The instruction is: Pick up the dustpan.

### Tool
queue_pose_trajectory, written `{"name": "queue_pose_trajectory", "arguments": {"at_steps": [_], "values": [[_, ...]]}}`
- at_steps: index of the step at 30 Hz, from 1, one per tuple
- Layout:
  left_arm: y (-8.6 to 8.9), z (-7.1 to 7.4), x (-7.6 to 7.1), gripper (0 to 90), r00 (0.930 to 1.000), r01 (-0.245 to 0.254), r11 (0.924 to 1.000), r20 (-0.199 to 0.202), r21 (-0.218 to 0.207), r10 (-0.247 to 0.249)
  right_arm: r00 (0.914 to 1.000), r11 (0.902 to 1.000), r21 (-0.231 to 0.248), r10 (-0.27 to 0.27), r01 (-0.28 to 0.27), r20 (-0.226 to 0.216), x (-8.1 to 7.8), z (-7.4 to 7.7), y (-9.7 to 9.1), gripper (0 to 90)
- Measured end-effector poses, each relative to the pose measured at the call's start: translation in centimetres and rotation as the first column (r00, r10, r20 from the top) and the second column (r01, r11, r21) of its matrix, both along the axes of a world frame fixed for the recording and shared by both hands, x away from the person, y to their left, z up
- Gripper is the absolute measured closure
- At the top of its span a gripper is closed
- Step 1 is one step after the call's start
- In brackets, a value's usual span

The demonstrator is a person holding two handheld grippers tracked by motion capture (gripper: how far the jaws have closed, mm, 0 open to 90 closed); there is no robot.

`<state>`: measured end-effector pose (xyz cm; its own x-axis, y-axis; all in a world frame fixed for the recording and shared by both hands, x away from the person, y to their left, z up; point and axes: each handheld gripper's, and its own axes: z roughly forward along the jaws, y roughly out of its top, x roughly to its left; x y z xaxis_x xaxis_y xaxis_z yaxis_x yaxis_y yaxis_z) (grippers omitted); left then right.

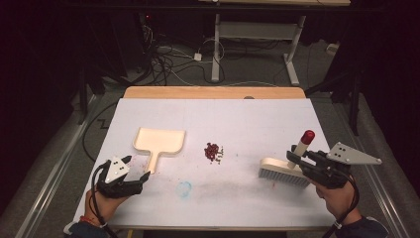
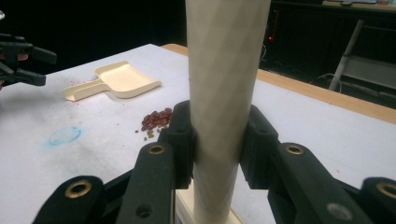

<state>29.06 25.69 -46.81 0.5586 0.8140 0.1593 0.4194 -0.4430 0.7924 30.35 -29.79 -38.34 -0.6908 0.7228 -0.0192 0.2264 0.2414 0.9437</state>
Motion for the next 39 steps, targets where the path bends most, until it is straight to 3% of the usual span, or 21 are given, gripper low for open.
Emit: {"name": "queue_pose_trajectory", "arguments": {"at_steps": [3,9,11,15,20,24,25,27,30,32,33,36,39], "values": [[-0.6,0.3,-0.2,20.8,0.9999,-0.014,0.9987,-0.002,0.049,0.014,1.0,1.0,-0.004,-0.004,0.004,0.004,-0.2,0.0,0.0,70.4],[-1.3,0.7,0.2,19.9,0.9986,-0.042,0.9984,-0.031,0.039,0.043,0.9996,0.9998,-0.006,-0.016,0.017,0.023,-0.5,0.2,-0.2,70.4],[-1.5,0.9,1.0,19.9,0.9958,-0.068,0.9976,-0.06,0.016,0.069,0.9993,0.9997,-0.005,-0.025,0.025,0.028,-0.6,0.3,-0.2,70.4],[-2.3,-0.1,3.7,20.9,0.9818,-0.113,0.9936,-0.154,-0.005,0.111,0.9992,0.9996,-0.014,-0.025,0.026,0.032,-0.5,0.3,0.0,70.4],[-2.5,-1.6,6.4,25.1,0.9535,-0.162,0.9864,-0.262,-0.027,0.15,0.9989,0.9994,-0.022,-0.026,0.027,0.038,-0.5,0.3,0.2,70.4],[-3.2,-2.4,7.6,38.5,0.9466,-0.152,0.9881,-0.29,-0.02,0.14,0.9988,0.9991,-0.023,-0.034,0.035,0.034,-0.3,0.1,0.3,70.4],[-3.3,-2.6,7.9,38.5,0.9417,-0.159,0.987,-0.303,-0.02,0.146,0.9988,0.9991,-0.023,-0.034,0.035,0.034,-0.3,0.1,0.3,70.4],[-3.1,-2.7,8.2,41.8,0.9379,-0.181,0.982,-0.309,-0.052,0.157,0.999,0.9992,-0.025,-0.029,0.03,0.034,-0.3,0.1,0.4,70.3],[-3.1,-2.8,8.3,46.9,0.9384,-0.192,0.9801,-0.302,-0.05,0.169,0.9992,0.9992,-0.031,-0.026,0.027,0.03,-0.3,0.0,0.4,70.4],[-3.1,-2.8,8.4,48.4,0.9423,-0.181,0.9824,-0.294,-0.045,0.161,0.9993,0.9991,-0.031,-0.029,0.029,0.026,-0.3,0.0,0.4,70.3],[-3.1,-2.8,8.4,55.6,0.9439,-0.183,0.9816,-0.288,-0.053,0.161,0.9991,0.999,-0.028,-0.034,0.035,0.024,-0.2,-0.1,0.5,70.3],[-2.9,-3.0,8.7,63.0,0.9478,-0.185,0.9809,-0.275,-0.06,0.162,0.9992,0.9989,-0.034,-0.03,0.031,0.026,-0.1,-0.1,0.5,70.4],[-2.9,-3.0,8.8,63.1,0.9497,-0.177,0.9823,-0.273,-0.061,0.154,0.9994,0.999,-0.036,-0.027,0.027,0.021,0.0,-0.2,0.7,70.3]]}}
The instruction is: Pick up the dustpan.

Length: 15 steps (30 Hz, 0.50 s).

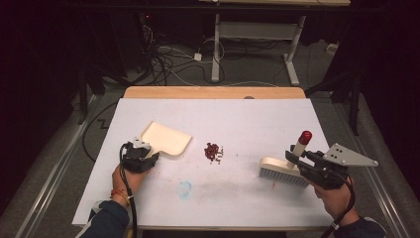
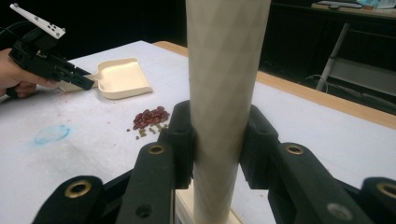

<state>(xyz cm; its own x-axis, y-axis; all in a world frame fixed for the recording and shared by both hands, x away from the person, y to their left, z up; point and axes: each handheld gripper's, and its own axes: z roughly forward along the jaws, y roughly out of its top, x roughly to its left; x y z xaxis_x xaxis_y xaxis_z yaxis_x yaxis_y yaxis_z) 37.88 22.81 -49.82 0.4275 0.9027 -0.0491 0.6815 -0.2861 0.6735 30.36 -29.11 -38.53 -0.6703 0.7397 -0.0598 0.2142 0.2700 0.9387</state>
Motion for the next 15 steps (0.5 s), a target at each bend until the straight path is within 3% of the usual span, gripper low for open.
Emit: {"name": "queue_pose_trajectory", "arguments": {"at_steps": [7,15], "values": [[0.2,0.4,-0.1,63.6,0.9991,0.035,0.9986,0.024,0.039,-0.036,1.0,0.9999,0.013,0.007,-0.007,-0.004,0.5,0.0,0.4,70.4],[0.9,1.3,-0.4,63.8,0.997,0.069,0.9963,0.032,0.052,-0.07,0.9997,0.9997,0.011,0.022,-0.022,-0.008,0.8,-0.2,0.5,70.4]]}}
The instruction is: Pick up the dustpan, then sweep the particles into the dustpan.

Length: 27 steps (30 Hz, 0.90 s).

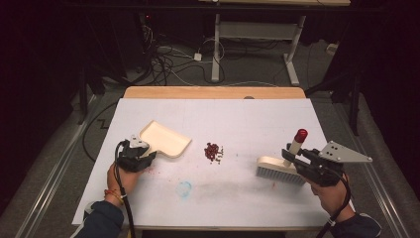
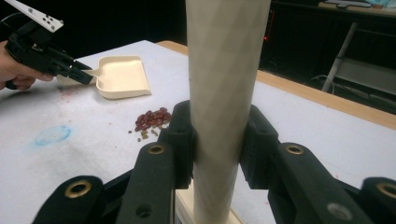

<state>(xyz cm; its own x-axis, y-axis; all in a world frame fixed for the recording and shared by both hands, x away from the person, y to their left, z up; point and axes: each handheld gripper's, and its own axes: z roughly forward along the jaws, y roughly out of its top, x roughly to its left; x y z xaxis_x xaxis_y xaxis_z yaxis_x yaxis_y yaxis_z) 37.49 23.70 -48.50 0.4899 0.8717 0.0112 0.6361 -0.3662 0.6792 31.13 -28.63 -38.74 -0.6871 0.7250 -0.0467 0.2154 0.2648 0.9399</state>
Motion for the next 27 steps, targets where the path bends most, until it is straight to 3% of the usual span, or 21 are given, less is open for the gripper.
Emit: {"name": "queue_pose_trajectory", "arguments": {"at_steps": [7,15,27], "values": [[0.5,0.4,-0.6,63.8,0.9999,0.01,0.9999,0.006,-0.001,-0.01,1.0,1.0,-0.006,-0.006,0.006,0.0,0.1,-0.1,-0.1,70.4],[0.4,1.3,-1.3,63.8,0.9982,0.057,0.9982,0.016,0.018,-0.057,0.9999,0.9998,0.01,-0.015,0.015,0.0,0.4,0.1,0.0,70.4],[0.2,2.3,-3.4,63.9,0.9881,0.152,0.987,-0.028,0.051,-0.151,0.9994,0.9994,0.008,-0.033,0.033,0.004,1.8,0.2,0.7,70.4]]}}
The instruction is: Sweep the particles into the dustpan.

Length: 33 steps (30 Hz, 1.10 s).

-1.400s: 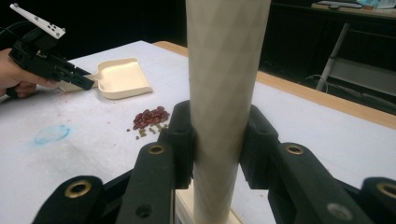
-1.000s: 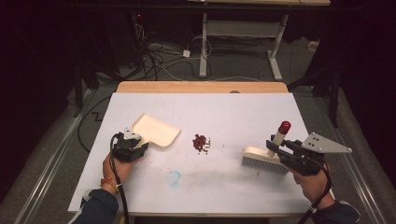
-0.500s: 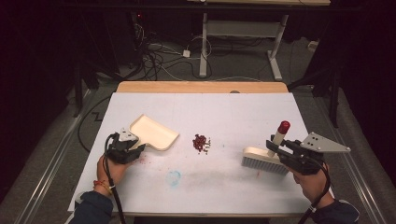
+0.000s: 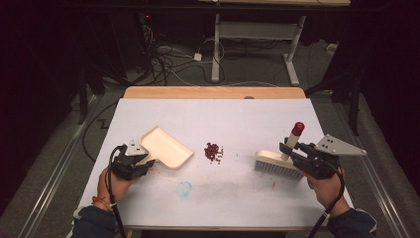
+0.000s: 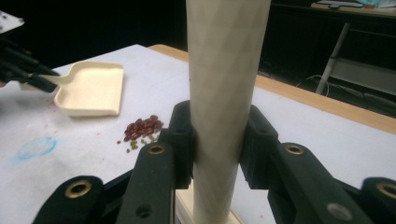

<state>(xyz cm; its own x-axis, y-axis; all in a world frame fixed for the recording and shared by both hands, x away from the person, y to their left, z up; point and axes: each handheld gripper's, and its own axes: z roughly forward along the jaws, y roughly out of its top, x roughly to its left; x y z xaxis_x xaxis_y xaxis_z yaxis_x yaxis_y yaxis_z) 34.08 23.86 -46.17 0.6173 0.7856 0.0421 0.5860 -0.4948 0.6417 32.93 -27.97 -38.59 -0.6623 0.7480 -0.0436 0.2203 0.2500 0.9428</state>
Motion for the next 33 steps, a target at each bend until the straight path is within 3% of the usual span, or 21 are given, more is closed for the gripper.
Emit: {"name": "queue_pose_trajectory", "arguments": {"at_steps": [4,7,8,13,16,17,20,22,25,33], "values": [[-0.5,0.5,-1.1,63.8,0.9995,0.031,0.9995,-0.003,-0.006,-0.031,0.9999,0.9997,-0.02,-0.01,0.011,0.009,1.0,0.1,1.0,70.4],[-1.5,1.0,-2.5,63.8,0.9957,0.093,0.9957,-0.005,-0.009,-0.093,0.9996,0.9996,-0.018,-0.024,0.024,0.013,1.8,0.3,1.9,70.4],[-1.5,1.0,-2.5,63.8,0.9957,0.093,0.9957,-0.005,-0.009,-0.093,0.9996,0.9996,-0.018,-0.024,0.024,0.013,1.8,0.3,1.9,70.4],[-2.4,0.9,-3.0,63.8,0.9894,0.141,0.9899,-0.034,-0.015,-0.141,0.9991,0.9996,0.001,-0.03,0.03,0.03,4.9,0.8,4.9,70.5],[-2.8,0.8,-3.0,63.8,0.9846,0.166,0.9857,-0.051,-0.031,-0.167,0.9991,0.9993,-0.015,-0.035,0.035,0.025,5.9,0.7,6.2,70.5],[-3.0,0.7,-3.1,63.8,0.9826,0.175,0.9839,-0.056,-0.034,-0.177,0.9988,0.9986,-0.039,-0.034,0.035,0.034,6.6,0.7,7.4,70.5],[-3.4,0.6,-3.1,63.8,0.9781,0.196,0.9795,-0.063,-0.047,-0.199,0.9981,0.9987,-0.035,-0.035,0.037,0.05,7.6,0.8,9.1,70.4],[-3.7,0.4,-3.1,63.8,0.9765,0.202,0.978,-0.065,-0.051,-0.205,0.9976,0.9986,-0.029,-0.044,0.045,0.054,8.2,0.8,10.3,70.4],[-4.3,0.1,-3.2,63.8,0.9745,0.211,0.9773,-0.074,-0.023,-0.212,0.9975,0.9982,-0.033,-0.048,0.049,0.052,8.9,0.4,12.1,70.4],[-5.0,-0.2,-3.3,63.8,0.9739,0.21,0.9766,-0.079,-0.046,-0.213,0.9956,0.9968,-0.054,-0.056,0.06,0.076,9.9,-0.6,15.0,70.5]]}}
